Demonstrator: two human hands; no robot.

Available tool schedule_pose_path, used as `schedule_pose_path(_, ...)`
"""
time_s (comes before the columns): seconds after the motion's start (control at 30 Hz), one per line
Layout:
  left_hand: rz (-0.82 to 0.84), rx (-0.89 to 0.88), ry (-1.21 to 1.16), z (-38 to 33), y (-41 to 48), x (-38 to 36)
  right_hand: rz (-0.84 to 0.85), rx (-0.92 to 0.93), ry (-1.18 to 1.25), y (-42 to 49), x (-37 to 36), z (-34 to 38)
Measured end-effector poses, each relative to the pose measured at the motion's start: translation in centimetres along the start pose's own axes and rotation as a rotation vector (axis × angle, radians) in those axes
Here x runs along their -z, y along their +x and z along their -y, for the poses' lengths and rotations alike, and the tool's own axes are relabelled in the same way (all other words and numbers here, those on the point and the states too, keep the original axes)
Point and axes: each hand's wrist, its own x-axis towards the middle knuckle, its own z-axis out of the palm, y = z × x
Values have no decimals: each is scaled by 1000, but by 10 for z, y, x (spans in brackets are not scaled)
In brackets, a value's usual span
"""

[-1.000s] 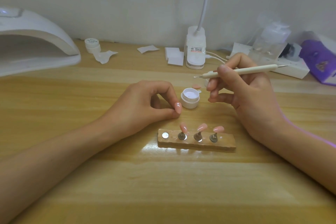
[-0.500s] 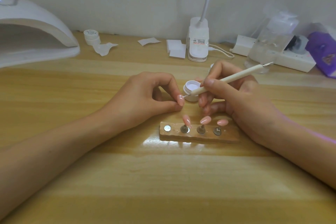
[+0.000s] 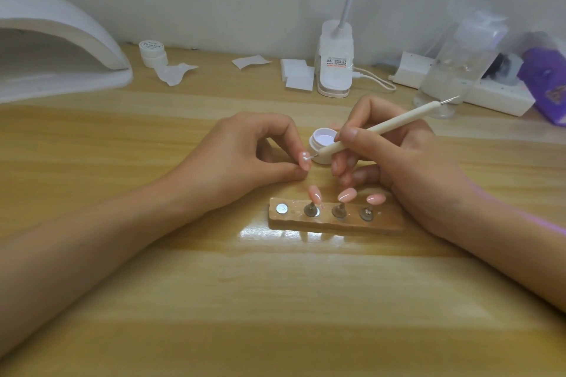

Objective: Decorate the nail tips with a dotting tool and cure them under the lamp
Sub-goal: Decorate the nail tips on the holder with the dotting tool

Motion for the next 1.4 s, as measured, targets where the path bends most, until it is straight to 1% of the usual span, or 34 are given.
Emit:
schedule_pose_path(0.8,-7,7,5,0,0,0,22,7,0,0,1,-1)
schedule_pose_path(1.4,-8,5,14,1,0,0,8,76,64,-2,-1,5)
